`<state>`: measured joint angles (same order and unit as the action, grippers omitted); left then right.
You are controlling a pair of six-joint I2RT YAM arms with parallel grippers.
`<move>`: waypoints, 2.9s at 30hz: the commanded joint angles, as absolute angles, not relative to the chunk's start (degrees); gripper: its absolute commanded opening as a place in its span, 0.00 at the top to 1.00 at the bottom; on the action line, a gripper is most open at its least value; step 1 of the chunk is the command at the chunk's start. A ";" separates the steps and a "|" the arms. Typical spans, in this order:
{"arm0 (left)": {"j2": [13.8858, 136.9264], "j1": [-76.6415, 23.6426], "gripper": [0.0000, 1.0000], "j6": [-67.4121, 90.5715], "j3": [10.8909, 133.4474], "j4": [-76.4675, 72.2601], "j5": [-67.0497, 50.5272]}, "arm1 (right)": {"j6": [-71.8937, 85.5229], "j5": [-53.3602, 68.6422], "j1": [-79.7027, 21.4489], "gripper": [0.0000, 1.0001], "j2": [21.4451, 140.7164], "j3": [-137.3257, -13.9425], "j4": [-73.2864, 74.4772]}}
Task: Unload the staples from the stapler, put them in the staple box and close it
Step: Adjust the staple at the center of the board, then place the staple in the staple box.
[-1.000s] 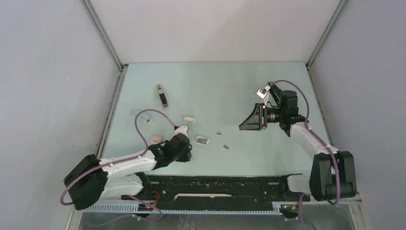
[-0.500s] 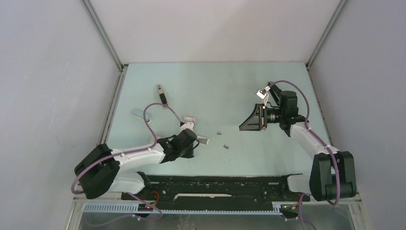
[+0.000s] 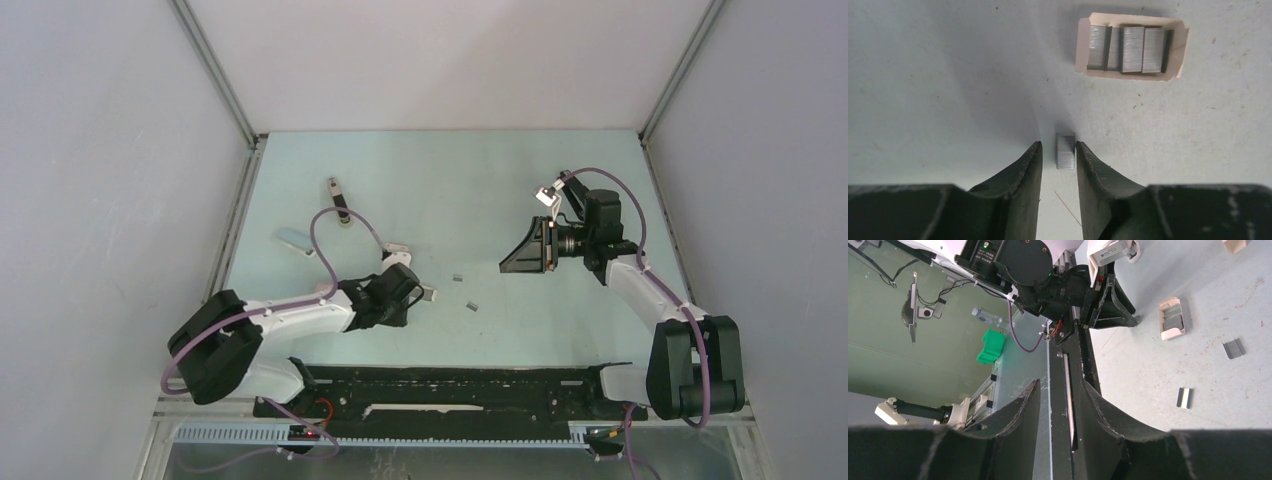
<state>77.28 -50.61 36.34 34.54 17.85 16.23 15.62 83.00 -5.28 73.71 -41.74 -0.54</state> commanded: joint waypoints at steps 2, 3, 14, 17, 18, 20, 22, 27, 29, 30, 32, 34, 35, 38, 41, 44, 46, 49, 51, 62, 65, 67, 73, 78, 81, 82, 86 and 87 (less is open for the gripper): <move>80.23 -50.48 0.64 35.15 38.86 26.39 18.26 | 14.65 83.45 -5.11 0.57 71.99 -43.77 -0.79; 80.58 -50.45 0.64 35.06 39.27 26.89 17.89 | 14.65 83.48 -5.11 0.57 71.94 -43.75 -0.86; 86.17 -50.46 0.69 32.21 44.44 27.63 14.95 | 15.03 83.67 -5.10 0.57 71.63 -43.70 -1.06; 87.29 -50.47 0.70 31.79 45.16 28.11 14.23 | 15.07 83.72 -4.93 0.57 71.54 -43.77 -1.05; 87.50 -50.45 0.70 31.71 45.25 28.24 14.03 | 15.11 83.70 -4.92 0.57 71.54 -43.77 -1.05; 87.70 -50.52 0.71 31.56 45.39 28.65 13.81 | 15.19 83.70 -4.92 0.57 71.54 -43.76 -1.14; 87.79 -50.46 0.71 31.57 45.48 28.95 13.73 | 15.29 83.78 -4.92 0.57 71.54 -43.77 -1.23; 87.98 -50.45 0.73 31.36 45.91 29.59 13.58 | 15.35 83.74 -4.91 0.57 71.38 -43.74 -1.23; 87.98 -50.49 0.72 31.15 46.05 29.99 13.61 | 15.38 83.76 -4.86 0.57 71.37 -43.76 -1.23; 87.98 -50.45 0.73 31.06 46.13 30.16 13.61 | 15.38 83.68 -4.84 0.57 71.37 -43.76 -1.23; 87.90 -50.45 0.73 30.74 46.24 30.53 13.53 | 15.36 83.67 -4.85 0.57 71.37 -43.69 -1.21; 87.89 -50.45 0.73 30.48 46.23 30.88 13.53 | 15.37 83.72 -4.83 0.57 71.37 -43.75 -1.23; 87.93 -50.49 0.73 30.41 46.23 30.94 13.53 | 15.38 83.67 -4.83 0.57 71.37 -43.71 -1.23; 88.19 -50.47 0.76 30.21 46.27 31.32 13.76 | 15.33 83.67 -4.83 0.57 71.37 -43.77 -1.35; 88.49 -50.46 0.78 30.20 46.47 31.57 13.94 | 15.38 83.69 -4.83 0.57 71.37 -43.74 -1.31; 87.97 -50.45 0.81 30.34 46.58 31.60 14.73 | 15.34 83.69 -4.88 0.57 71.37 -43.73 -1.32; 87.17 -50.46 0.83 30.57 46.66 31.60 15.33 | 15.38 83.74 -4.83 0.57 71.44 -43.74 -1.32; 85.63 -50.48 0.85 31.04 46.71 31.20 16.13 | 15.38 83.68 -4.75 0.57 71.39 -43.69 -1.32; 84.48 -50.52 0.86 31.39 46.40 30.34 16.43 | 15.33 83.67 -4.75 0.57 71.37 -43.70 -1.34; 78.74 -50.45 0.87 33.63 43.41 26.07 17.55 | 15.33 83.73 -4.54 0.57 71.29 -43.69 -1.32; 77.46 -50.49 0.87 34.01 43.01 25.05 17.75 | 15.37 83.68 -4.48 0.57 71.19 -43.72 -1.23; 76.61 -50.45 0.87 34.20 42.97 24.65 17.93 | 15.42 83.67 -4.48 0.57 71.19 -43.71 -1.23; 75.05 -50.57 0.87 34.33 43.64 24.18 18.39 | 15.38 83.67 -4.40 0.57 71.22 -43.77 -1.22; 74.44 -51.02 0.88 34.24 44.33 23.20 19.02 | 15.38 83.68 -4.39 0.57 71.20 -43.77 -1.21; 74.31 -51.23 0.88 34.06 44.76 22.28 19.41 | 15.40 83.70 -4.31 0.57 71.19 -43.77 -1.23; 74.39 -51.33 0.88 33.94 44.96 22.04 19.49 | 15.38 83.72 -4.35 0.57 71.21 -43.76 -1.23; 74.92 -51.68 0.88 33.62 45.80 21.20 19.80 | 15.30 83.67 -4.31 0.57 71.28 -43.77 -1.23; 75.07 -51.76 0.88 33.58 45.99 20.96 19.97 | 15.28 83.69 -4.31 0.57 71.28 -43.76 -1.23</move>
<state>76.01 -51.16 33.17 43.83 23.83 17.87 15.70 83.05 -4.71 72.82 -41.74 -0.58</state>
